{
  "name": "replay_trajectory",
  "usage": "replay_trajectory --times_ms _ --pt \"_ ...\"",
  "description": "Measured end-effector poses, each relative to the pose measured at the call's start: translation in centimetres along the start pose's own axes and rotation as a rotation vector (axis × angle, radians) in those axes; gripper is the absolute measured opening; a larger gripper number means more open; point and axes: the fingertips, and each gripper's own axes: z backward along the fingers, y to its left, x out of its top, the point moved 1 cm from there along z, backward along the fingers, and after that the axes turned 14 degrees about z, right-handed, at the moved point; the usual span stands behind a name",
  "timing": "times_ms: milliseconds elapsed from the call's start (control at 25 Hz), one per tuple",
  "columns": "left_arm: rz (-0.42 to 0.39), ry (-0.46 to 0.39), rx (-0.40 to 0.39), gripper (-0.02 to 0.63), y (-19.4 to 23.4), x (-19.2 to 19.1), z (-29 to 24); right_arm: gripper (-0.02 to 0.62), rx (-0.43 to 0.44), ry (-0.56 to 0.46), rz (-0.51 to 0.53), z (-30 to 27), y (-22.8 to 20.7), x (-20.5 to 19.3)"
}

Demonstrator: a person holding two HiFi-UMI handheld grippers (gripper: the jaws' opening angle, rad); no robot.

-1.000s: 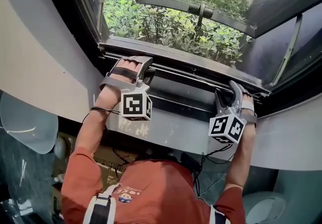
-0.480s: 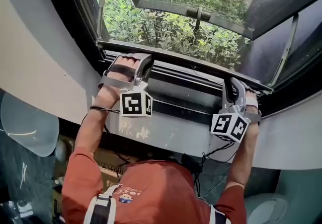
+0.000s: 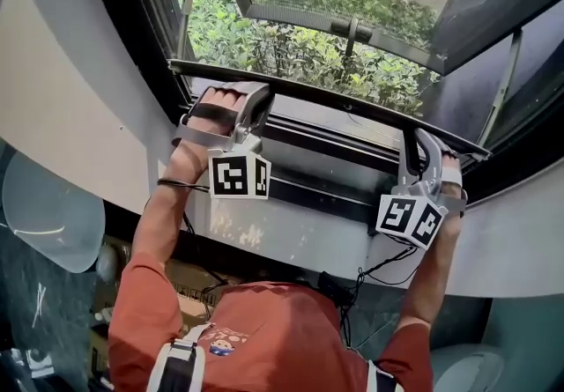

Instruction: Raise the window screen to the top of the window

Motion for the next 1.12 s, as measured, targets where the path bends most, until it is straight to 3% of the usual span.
replay_trajectory --times_ms 1120 --pt "-0.01 -0.08 0.176 0.052 9.3 3.8 0.8 0.052 -0.201 -0.034 0.057 0.6 -9.9 1.5"
